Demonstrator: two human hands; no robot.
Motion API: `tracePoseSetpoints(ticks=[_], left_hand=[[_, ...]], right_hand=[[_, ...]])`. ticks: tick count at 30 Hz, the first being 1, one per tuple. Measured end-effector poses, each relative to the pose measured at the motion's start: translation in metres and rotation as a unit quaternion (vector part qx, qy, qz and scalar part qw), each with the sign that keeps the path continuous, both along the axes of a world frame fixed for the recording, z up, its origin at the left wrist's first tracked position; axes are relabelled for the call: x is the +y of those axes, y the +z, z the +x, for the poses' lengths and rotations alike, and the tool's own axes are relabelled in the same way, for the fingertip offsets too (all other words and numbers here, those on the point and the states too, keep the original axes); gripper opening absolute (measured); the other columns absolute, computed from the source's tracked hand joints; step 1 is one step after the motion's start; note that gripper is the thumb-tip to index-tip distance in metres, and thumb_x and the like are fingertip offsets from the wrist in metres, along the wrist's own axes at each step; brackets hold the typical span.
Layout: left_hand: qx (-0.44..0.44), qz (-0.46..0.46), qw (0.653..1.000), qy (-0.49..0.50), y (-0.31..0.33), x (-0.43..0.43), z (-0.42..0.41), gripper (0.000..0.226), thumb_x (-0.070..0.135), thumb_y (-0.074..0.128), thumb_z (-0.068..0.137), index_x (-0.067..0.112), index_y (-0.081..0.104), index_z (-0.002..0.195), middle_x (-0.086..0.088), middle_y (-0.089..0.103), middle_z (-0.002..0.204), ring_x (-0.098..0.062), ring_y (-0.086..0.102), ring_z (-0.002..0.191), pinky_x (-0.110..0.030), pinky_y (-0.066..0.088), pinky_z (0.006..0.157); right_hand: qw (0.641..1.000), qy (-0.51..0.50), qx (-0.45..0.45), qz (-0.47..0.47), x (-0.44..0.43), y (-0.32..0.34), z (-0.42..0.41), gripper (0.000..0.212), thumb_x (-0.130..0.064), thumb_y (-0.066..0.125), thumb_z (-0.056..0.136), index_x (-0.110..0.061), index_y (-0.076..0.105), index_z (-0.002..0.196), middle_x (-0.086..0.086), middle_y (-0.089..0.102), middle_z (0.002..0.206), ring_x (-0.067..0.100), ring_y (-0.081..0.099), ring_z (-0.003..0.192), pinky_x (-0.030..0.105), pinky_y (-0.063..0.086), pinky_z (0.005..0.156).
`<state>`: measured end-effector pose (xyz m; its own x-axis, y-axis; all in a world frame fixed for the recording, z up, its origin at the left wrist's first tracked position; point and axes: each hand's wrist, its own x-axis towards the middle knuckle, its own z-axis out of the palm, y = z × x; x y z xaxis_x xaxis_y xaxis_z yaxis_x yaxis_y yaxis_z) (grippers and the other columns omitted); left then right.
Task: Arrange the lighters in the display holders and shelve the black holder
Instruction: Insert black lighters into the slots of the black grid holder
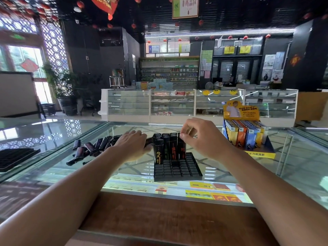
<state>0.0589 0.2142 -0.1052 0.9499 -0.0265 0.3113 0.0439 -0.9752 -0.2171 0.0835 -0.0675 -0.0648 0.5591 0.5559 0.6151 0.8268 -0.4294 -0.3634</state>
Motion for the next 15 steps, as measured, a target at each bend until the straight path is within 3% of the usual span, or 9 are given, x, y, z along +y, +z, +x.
tracePoseSetpoints(ticks=[4, 7, 11, 15], left_hand=[[-0.002, 0.011, 0.999, -0.032, 0.002, -0.006, -0.001, 0.042, 0.056, 0.044, 0.106, 0.015, 0.05, 0.115, 0.004, 0.054, 0.094, -0.016, 0.053, 0.088, -0.039, 0.047, 0.098], [-0.016, 0.002, 0.999, -0.044, 0.002, -0.009, -0.002, 0.035, 0.05, 0.049, 0.107, 0.015, 0.046, 0.111, 0.005, 0.052, 0.086, -0.015, 0.052, 0.078, -0.036, 0.047, 0.08], [-0.04, -0.038, 0.997, -0.062, 0.004, -0.011, -0.004, 0.028, 0.038, 0.054, 0.107, 0.013, 0.042, 0.11, 0.008, 0.044, 0.074, -0.011, 0.045, 0.062, -0.032, 0.035, 0.063], [-0.056, -0.099, 0.991, -0.073, 0.004, -0.009, -0.004, 0.022, 0.032, 0.058, 0.105, 0.013, 0.048, 0.108, 0.001, 0.058, 0.078, -0.018, 0.055, 0.066, -0.035, 0.041, 0.058]], right_hand=[[1.0, 0.001, -0.006, -0.001, 0.001, 0.0, -0.002, 0.008, -0.024, 0.072, 0.096, -0.024, 0.069, 0.089, -0.009, 0.069, 0.088, 0.012, 0.067, 0.079, 0.047, 0.058, 0.078], [1.0, 0.001, -0.005, -0.001, 0.001, 0.001, -0.002, 0.008, -0.023, 0.072, 0.096, -0.024, 0.069, 0.088, -0.009, 0.069, 0.088, 0.013, 0.067, 0.079, 0.048, 0.058, 0.078], [1.0, -0.001, -0.003, -0.005, 0.001, 0.001, -0.002, 0.008, -0.023, 0.072, 0.097, -0.024, 0.069, 0.089, -0.009, 0.069, 0.088, 0.012, 0.067, 0.079, 0.048, 0.058, 0.078], [1.0, 0.002, 0.001, -0.002, 0.001, 0.001, -0.004, 0.008, -0.022, 0.072, 0.097, -0.022, 0.07, 0.089, -0.009, 0.069, 0.089, 0.011, 0.067, 0.08, 0.046, 0.057, 0.079]])
